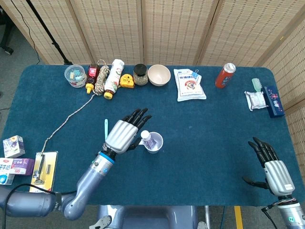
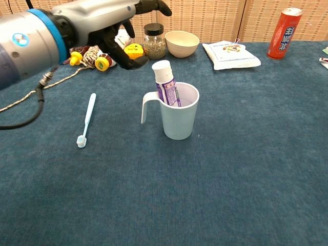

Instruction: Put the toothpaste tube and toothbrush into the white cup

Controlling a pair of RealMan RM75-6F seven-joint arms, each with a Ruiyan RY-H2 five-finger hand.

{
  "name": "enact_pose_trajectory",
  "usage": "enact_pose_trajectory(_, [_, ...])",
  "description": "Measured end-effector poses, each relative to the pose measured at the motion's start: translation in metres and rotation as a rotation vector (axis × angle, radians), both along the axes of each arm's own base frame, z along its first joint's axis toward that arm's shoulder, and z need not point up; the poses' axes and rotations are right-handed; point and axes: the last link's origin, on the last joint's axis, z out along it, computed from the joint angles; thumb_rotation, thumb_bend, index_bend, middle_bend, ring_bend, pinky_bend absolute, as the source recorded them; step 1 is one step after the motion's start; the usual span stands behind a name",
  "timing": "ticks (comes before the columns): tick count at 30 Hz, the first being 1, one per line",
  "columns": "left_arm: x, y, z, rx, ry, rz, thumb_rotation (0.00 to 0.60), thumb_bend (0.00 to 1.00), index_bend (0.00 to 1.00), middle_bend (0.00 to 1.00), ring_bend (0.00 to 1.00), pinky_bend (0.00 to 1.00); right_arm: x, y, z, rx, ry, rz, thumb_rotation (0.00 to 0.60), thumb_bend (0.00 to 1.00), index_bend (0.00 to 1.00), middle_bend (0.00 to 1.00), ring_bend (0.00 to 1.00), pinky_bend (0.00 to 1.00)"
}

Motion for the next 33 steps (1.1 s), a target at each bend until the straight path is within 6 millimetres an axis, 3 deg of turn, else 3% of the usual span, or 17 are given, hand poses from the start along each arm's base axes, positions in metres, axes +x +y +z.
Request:
enact_pose_trajectory(6, [-0.056, 0.015, 0.023, 0.008, 0.111, -0.070, 0.600, 0.26, 0.20, 0.00, 0.00, 0.01, 0.001, 0.000, -0.004, 0.008, 0.010, 0.003, 0.600, 0.07, 0.00, 0.00, 0.00, 0.06])
enact_pose_trajectory(11, [-0.110, 0.028, 0.030, 0.013, 0.234, -0.063, 0.600, 0.23, 0.34, 0.00, 0.00, 0.00, 0.002, -0.001, -0.006, 0.007, 0.018, 0.001, 0.600, 0.07, 0.00, 0.00, 0.00, 0.06])
enact_pose_trajectory(17, [-0.164, 0.038, 0.027, 0.015, 0.344, -0.048, 0.600, 0.23, 0.36, 0.00, 0.00, 0.00, 0.002, -0.002, -0.010, 0.013, 0.026, -0.004, 0.600, 0.07, 0.00, 0.00, 0.00, 0.06])
enact_pose_trajectory(24, [-0.181, 0.033, 0.007, -0.008, 0.396, -0.077, 0.600, 0.24, 0.37, 0.00, 0.00, 0.00, 0.002, -0.003, -0.010, 0.010, 0.027, -0.006, 0.600, 0.07, 0.00, 0.00, 0.00, 0.06])
enact_pose_trajectory(33, [-0.182, 0.032, -0.016, 0.001, 0.441, -0.131, 0.600, 0.26, 0.36, 0.00, 0.00, 0.00, 0.002, -0.002, -0.008, 0.007, 0.022, -0.008, 0.600, 0.07, 0.00, 0.00, 0.00, 0.06])
